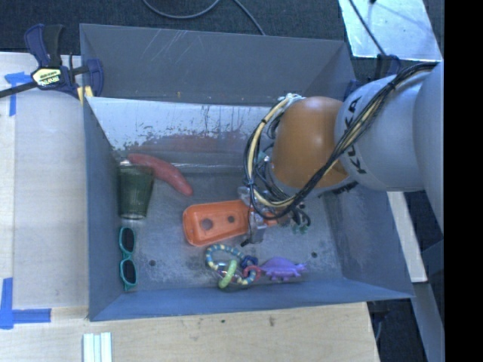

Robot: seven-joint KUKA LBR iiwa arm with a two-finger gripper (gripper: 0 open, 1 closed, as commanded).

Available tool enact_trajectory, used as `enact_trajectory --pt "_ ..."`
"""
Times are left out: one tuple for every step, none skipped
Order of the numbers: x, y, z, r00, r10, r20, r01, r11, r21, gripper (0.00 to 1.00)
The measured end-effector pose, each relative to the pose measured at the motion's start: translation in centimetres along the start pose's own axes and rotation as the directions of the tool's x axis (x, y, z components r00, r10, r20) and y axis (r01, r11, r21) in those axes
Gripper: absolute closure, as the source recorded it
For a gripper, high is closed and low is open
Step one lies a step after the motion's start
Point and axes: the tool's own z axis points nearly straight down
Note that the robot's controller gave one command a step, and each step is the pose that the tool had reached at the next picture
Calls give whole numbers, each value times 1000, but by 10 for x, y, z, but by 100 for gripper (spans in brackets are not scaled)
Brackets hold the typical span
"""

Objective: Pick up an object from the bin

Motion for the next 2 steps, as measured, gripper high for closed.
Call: enact_trajectory --pt "0 0 0 1000 0 0 0 1000 0 100" --pt "-12 -1 -150 1000 -21 7 21 1000 1 100"
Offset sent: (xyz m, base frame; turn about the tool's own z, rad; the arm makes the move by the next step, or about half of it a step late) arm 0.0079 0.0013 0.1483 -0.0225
